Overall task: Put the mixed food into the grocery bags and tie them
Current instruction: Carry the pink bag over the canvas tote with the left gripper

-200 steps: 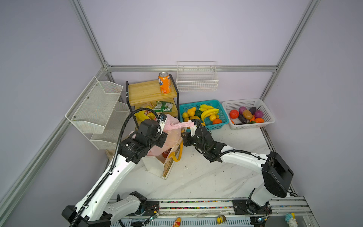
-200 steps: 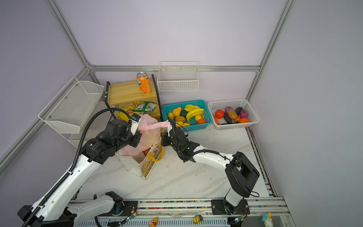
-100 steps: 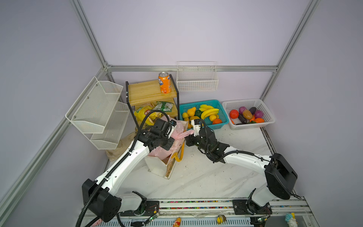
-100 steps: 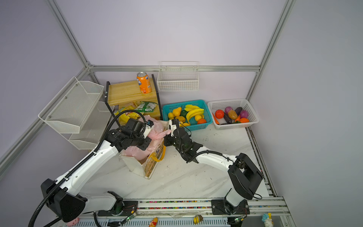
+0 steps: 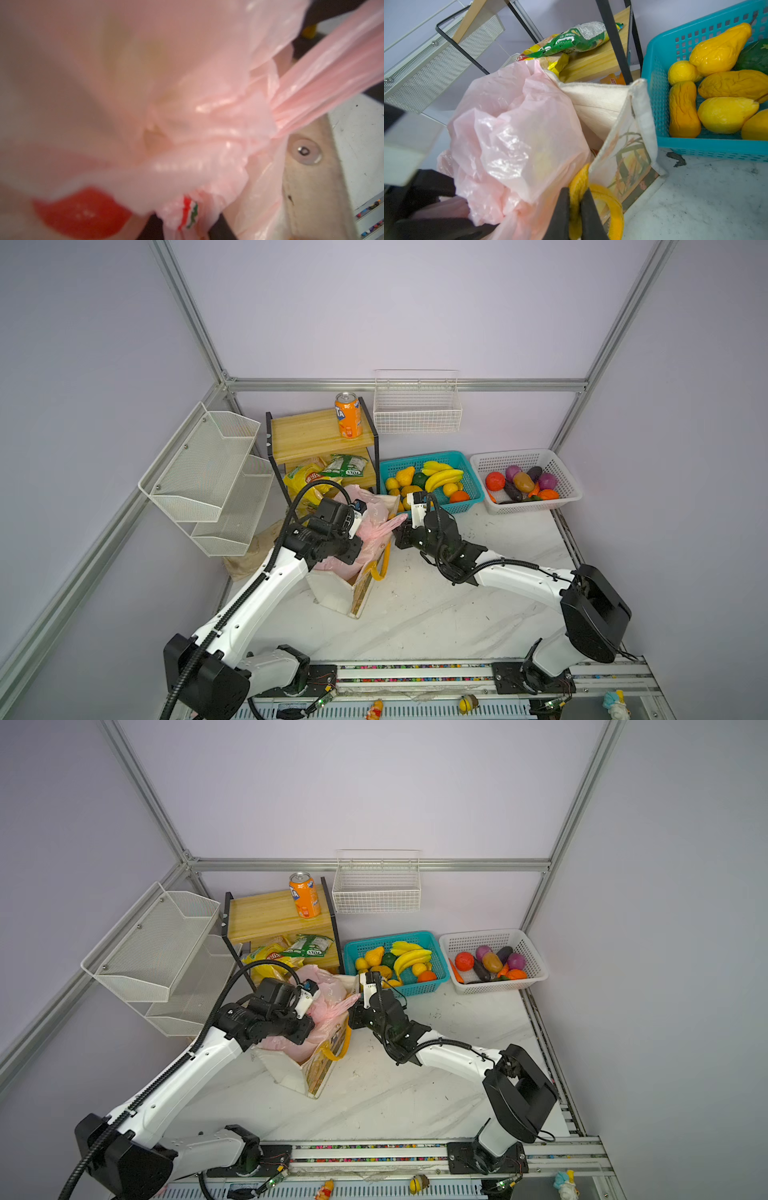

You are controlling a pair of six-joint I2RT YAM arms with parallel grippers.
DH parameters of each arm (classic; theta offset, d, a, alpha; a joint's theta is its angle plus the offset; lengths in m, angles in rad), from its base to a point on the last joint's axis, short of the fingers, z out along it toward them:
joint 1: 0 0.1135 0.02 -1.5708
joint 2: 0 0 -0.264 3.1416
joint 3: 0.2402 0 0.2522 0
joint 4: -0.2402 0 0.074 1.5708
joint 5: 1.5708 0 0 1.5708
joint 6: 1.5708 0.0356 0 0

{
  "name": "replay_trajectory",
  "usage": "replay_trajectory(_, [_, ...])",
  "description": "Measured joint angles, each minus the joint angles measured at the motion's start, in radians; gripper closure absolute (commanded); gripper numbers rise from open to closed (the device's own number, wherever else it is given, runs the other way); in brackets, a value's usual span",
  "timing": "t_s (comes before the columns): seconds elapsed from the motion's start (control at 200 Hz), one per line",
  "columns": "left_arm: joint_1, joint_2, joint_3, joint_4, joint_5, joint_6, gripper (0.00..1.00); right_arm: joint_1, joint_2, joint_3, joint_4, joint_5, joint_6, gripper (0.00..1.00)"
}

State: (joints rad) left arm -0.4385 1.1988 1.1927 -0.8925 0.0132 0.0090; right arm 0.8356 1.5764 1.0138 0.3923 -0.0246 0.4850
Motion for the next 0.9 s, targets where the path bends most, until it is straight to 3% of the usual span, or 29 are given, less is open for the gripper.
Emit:
replay_trajectory(0.14, [0.000,-0.068,0.001,0.037,0.032,-0.018,0.38,0.000,0.000,-0.003,0.005,-0.001,0.000,0.91])
replay_trajectory(0.43, [0.000,-0.093,0.016,0.123,0.043,-0.061,0.24,0.000,0.000,-0.010,0.016,-0.001,0.000,0.91])
replay_trajectory(0.725, [0.000,0.003,0.132,0.228,-0.052,-0.096,0.24,-0.001,0.000,-0.016,0.022,-0.001,0.001,0.91])
replay_trajectory(0.9, [0.000,0.121,0.156,0.246,-0.053,-0.105,0.27,-0.002,-0.003,-0.019,0.025,-0.001,0.001,0.91])
